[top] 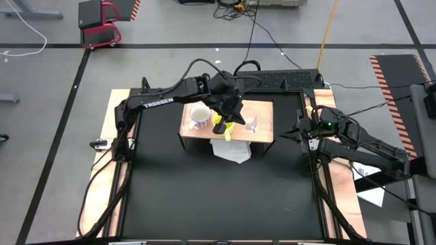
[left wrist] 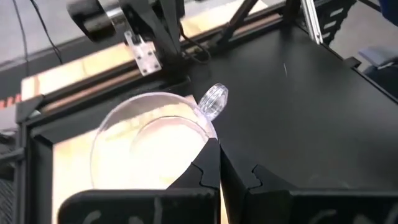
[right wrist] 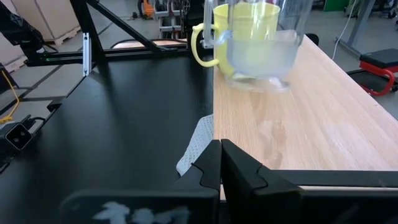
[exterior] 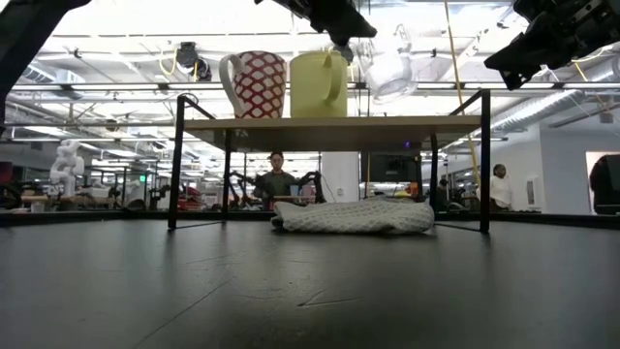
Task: Stack small to large cups/mugs on shelf
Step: Put the transparent mug on the shelf
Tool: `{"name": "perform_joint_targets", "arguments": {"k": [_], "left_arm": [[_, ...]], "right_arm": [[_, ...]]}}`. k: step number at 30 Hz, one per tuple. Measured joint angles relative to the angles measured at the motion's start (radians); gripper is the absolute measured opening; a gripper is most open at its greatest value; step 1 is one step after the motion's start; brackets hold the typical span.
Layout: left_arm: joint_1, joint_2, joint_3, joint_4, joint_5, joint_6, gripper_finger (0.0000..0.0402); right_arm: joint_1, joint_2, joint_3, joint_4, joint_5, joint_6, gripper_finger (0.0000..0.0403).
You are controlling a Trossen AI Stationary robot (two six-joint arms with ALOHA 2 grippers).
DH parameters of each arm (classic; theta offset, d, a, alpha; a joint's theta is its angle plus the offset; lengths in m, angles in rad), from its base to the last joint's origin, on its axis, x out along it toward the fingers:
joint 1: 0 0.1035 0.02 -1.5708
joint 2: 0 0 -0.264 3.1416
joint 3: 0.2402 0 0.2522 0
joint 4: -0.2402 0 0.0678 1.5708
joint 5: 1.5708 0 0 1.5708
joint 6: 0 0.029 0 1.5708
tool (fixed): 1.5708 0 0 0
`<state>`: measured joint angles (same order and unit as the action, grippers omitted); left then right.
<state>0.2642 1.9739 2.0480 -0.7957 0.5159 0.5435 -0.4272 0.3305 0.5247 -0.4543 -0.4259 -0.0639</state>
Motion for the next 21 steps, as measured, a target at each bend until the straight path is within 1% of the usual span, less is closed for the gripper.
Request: {"name": "perform_joint_targets", "arguments": {"k": [17,21], "left_arm": [[-0.004,0.013,0.0,-0.033,-0.003,0.005,0.0],[-0.013,0.013,-0.017,-0.04,-0.003,0.021,0.0]], "right_arm": [[0.0,0.0,0.0,0.0,0.0,0.0,0.0],[0.0,0.0,0.0,0.0,0.0,0.0,0.0]]}}
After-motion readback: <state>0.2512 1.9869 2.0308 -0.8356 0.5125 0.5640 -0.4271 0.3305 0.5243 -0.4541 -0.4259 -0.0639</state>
